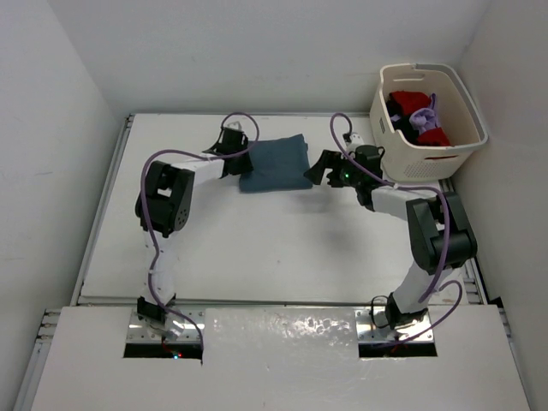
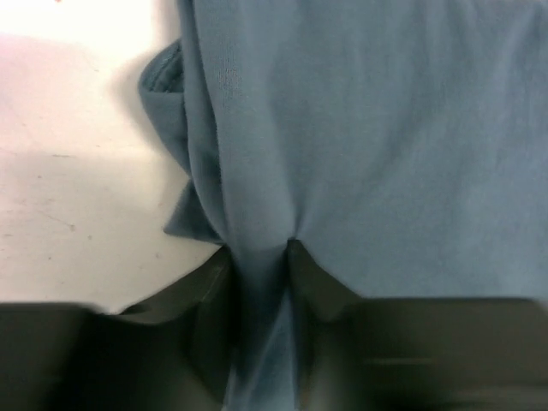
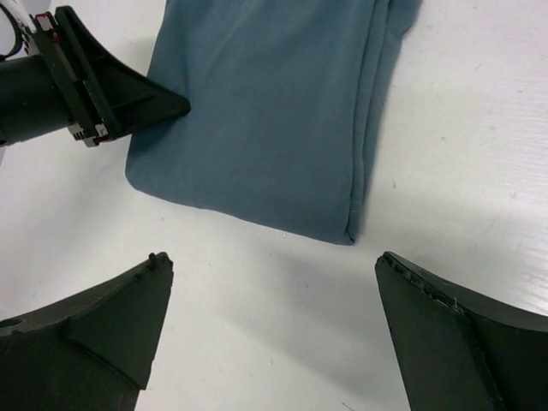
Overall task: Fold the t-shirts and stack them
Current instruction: Put the neatly folded tshirt into the corner of the board with the left arm, then grab crumpled tshirt from bin with the right arm
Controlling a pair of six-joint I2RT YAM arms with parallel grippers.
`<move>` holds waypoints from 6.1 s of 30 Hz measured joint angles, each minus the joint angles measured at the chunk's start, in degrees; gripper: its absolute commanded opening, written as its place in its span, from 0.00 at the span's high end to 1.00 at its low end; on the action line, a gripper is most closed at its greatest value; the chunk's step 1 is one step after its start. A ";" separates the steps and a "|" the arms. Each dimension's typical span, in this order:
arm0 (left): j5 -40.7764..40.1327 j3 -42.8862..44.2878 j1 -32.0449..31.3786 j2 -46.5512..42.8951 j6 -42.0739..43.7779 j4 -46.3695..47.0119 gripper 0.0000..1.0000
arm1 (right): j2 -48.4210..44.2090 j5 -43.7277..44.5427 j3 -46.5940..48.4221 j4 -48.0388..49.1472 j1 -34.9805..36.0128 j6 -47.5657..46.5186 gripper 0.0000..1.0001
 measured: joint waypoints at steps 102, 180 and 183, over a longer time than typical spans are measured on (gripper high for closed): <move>-16.79 7.23 9.97 -16.83 19.21 -1.84 0.00 | 3.45 1.57 4.31 -7.08 -1.20 -4.28 0.01; -7.23 -40.41 -1.95 -40.46 6.78 24.13 0.00 | 23.32 50.05 73.29 -43.45 -18.91 -26.97 0.83; -7.30 -40.41 -1.95 -40.26 6.78 23.71 0.00 | 23.91 49.53 73.02 -44.59 -18.91 -26.29 0.71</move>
